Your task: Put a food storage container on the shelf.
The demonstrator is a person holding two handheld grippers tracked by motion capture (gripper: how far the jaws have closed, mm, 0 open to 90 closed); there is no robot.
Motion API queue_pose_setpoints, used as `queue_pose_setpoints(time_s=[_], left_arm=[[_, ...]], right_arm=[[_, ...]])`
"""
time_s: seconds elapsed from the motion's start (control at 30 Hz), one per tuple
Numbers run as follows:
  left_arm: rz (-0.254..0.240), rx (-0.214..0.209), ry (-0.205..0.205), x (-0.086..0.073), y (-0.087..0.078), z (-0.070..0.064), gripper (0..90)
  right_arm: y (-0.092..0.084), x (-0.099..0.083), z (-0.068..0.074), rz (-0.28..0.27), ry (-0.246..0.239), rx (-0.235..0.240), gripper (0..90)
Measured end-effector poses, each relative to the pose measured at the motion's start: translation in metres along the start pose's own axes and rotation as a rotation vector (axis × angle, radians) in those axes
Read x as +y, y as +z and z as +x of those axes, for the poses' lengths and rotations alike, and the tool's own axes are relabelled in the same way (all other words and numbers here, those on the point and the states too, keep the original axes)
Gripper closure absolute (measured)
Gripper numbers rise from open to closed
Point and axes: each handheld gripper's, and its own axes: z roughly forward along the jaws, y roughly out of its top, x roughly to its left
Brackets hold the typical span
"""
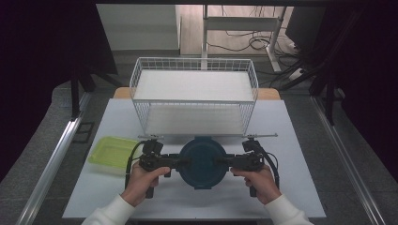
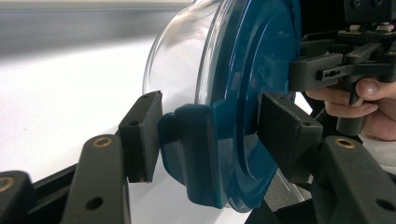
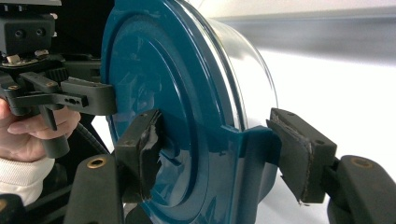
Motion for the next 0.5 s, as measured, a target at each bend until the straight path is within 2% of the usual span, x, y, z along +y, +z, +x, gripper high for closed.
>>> queue_pose_setpoints(time_s=[0.5], left_arm=[[-0.030,0.006,0.036,0.022,-0.010,-0.008,42.1]], right_arm=[[-0.010,0.023,0.012,-0.026,-0.043,-0.010,36.0]])
